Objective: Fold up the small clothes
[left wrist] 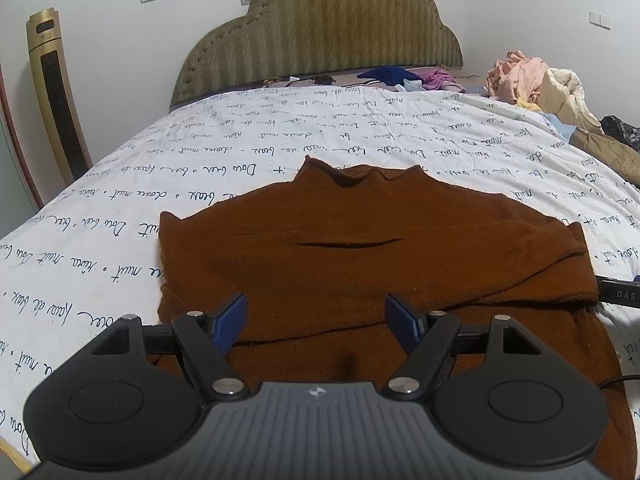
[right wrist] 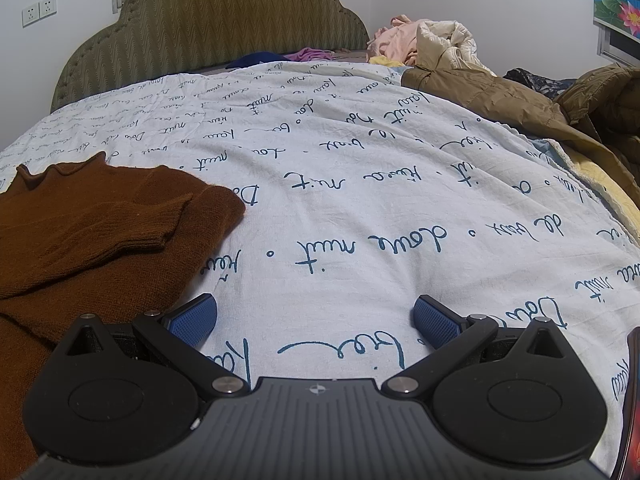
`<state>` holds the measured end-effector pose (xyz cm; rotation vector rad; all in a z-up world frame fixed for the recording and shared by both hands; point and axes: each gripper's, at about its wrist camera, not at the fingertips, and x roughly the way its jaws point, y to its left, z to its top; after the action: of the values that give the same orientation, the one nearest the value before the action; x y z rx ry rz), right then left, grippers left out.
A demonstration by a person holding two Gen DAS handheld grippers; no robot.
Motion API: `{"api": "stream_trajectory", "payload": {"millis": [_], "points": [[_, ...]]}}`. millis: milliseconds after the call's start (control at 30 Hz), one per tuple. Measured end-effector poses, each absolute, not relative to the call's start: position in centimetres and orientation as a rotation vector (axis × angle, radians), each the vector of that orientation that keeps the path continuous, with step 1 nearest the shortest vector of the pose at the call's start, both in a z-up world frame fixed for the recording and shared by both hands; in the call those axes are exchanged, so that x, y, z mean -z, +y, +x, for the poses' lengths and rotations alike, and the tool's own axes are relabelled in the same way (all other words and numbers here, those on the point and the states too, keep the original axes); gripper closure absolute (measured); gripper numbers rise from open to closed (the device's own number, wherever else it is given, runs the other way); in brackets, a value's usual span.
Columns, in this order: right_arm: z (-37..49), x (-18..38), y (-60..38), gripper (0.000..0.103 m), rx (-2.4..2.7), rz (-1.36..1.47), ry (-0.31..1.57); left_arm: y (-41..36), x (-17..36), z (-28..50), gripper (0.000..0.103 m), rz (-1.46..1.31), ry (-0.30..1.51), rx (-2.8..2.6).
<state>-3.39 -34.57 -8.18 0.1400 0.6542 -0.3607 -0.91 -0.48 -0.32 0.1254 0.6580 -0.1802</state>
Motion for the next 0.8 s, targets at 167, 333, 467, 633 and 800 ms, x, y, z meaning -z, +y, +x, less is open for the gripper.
{"api": "stream_trajectory", "payload": {"millis": [167,333,467,633,800], "points": [[-3.39,8.17,-34.56,0.000,0.361,0.140,0.654,-0.45,0.14,-0.94,0.027,0.123,0.652,0.182],[-3.39,8.17,-34.55,0.000,0.361,0.140,0.655,-0.47,0.09,-0.97,0.027,0.131,0.649,0.183],[-3.38,8.17,-34.54,0.000,0.361,0.140,0.655,-0.37,-0.03,-1.02,0.027,0.126,0.646,0.180],[-3.38,8.16,-34.54,0.000,0.361,0.140,0.655,-0.35,-0.09,-1.05,0.027,0.127,0.647,0.181],[-3.39,8.15,-34.54,0.000,0.361,0.141,0.655,0.04,-0.29,-1.18,0.027,0.134,0.639,0.170]]}}
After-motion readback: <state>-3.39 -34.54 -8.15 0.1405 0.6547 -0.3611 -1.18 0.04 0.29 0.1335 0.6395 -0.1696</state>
